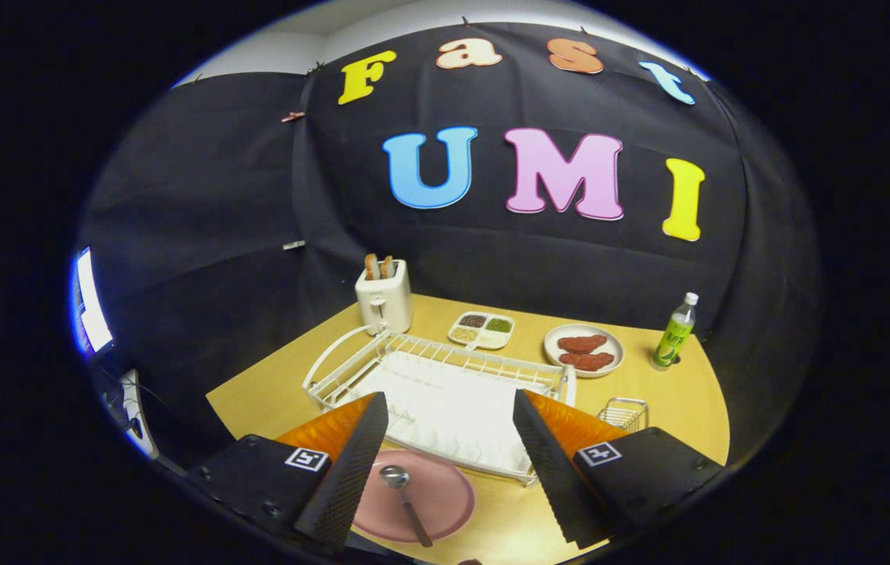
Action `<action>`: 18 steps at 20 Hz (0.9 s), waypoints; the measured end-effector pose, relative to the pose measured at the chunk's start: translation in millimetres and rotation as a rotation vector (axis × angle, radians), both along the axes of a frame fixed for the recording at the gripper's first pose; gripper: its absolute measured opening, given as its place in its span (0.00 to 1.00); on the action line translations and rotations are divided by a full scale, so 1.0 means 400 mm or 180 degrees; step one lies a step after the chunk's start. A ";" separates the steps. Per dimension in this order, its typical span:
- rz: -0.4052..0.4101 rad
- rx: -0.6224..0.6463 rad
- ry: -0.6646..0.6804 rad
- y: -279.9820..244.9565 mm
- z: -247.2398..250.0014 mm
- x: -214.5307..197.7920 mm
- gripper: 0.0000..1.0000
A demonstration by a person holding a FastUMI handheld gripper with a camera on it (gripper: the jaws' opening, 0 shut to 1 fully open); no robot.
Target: Take the plate from the dish rack, then take the spoon from the basket and place it into the plate.
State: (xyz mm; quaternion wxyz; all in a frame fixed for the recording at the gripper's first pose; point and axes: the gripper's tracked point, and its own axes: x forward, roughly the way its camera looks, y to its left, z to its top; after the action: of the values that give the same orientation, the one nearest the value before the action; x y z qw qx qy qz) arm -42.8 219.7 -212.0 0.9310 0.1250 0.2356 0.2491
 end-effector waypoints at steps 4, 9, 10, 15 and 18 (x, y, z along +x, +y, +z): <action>-0.0259 -0.0022 -0.0127 -0.088 0.060 0.044 0.99; -0.0465 -0.0041 -0.0252 -0.168 0.115 0.072 0.99; -0.0509 -0.0053 -0.0265 -0.182 0.120 0.078 0.99; -0.0736 -0.0089 -0.0323 -0.240 0.129 0.082 0.99; -0.0800 -0.0038 -0.0315 -0.256 0.132 0.077 0.98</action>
State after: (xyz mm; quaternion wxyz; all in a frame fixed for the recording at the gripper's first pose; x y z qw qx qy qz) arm -12.2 117.2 -159.4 0.9661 0.1355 0.1733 0.1349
